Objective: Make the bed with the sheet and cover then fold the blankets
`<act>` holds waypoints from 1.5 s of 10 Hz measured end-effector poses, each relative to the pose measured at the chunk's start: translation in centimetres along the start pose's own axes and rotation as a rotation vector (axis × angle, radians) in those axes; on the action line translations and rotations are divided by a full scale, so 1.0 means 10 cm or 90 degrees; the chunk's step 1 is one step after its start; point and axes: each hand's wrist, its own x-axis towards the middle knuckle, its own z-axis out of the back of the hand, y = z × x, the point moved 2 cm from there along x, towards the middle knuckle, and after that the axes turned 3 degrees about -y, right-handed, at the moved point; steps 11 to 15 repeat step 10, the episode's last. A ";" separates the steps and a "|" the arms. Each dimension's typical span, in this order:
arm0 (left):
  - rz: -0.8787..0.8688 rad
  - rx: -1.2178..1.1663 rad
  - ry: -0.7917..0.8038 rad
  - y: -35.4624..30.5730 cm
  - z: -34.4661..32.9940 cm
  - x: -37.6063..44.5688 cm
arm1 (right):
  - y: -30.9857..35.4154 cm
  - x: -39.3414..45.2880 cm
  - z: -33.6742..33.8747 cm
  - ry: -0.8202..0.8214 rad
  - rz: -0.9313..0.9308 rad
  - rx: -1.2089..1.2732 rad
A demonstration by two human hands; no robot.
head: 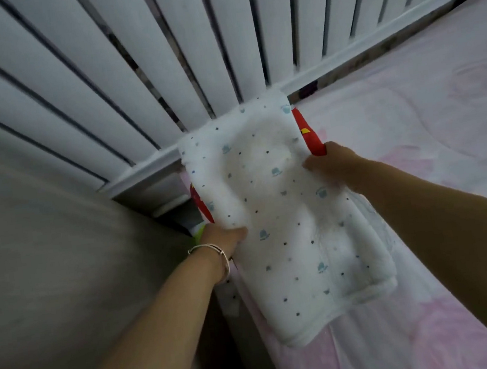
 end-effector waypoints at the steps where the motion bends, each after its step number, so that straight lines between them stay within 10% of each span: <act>1: -0.050 0.126 -0.035 0.12 -0.08 0.20 | -0.22 0.26 -0.31 0.012 0.015 -0.126; 6: -0.250 0.651 -0.087 -0.06 -0.13 0.12 | -0.29 0.04 -0.41 -0.069 0.070 -0.425; 10: -0.342 0.623 0.079 -0.10 -0.19 -1.14 | -0.45 -1.71 0.05 -0.009 0.048 -0.323; 15: -0.342 0.623 0.079 -0.10 -0.19 -1.14 | -0.45 -1.71 0.05 -0.009 0.048 -0.323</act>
